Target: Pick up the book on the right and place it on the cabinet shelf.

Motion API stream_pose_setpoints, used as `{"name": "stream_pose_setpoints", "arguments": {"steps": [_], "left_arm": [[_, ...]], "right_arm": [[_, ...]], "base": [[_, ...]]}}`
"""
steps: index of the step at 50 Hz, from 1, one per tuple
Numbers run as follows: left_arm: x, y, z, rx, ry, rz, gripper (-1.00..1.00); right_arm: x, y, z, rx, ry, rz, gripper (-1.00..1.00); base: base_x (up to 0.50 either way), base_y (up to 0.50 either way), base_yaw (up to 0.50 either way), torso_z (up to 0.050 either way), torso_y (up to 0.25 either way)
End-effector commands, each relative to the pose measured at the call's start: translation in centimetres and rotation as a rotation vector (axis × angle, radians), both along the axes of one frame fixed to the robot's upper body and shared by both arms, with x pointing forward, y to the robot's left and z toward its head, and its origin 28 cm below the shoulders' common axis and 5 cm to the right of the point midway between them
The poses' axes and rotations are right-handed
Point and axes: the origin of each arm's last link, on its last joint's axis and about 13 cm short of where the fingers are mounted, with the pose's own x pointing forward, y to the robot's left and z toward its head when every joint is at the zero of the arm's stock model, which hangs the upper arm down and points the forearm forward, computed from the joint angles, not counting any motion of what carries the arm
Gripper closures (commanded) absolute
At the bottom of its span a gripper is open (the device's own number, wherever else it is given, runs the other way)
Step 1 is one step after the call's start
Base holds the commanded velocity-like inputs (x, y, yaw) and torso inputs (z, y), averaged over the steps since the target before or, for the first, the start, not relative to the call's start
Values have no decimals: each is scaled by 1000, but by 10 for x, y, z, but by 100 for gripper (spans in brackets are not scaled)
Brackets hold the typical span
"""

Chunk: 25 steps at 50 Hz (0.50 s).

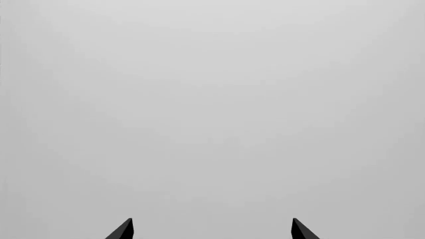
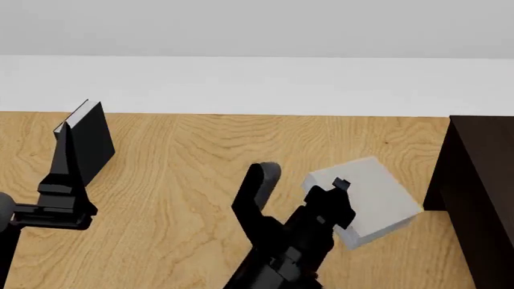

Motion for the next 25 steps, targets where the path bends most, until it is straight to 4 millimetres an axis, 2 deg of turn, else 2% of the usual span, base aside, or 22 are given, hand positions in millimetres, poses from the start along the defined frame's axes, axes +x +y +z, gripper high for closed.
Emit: {"name": "stream_pose_setpoints", "arguments": {"steps": [1, 25], "left_arm": [[1, 1, 0, -5, 0, 3, -100], [1, 3, 1, -14, -2, 8, -100]], "right_arm": [[2, -15, 3, -258, -72, -1, 100], [0, -29, -6, -304, -47, -78, 100]], "base": [[0, 0, 0, 0, 0], [0, 0, 0, 0, 1]]}}
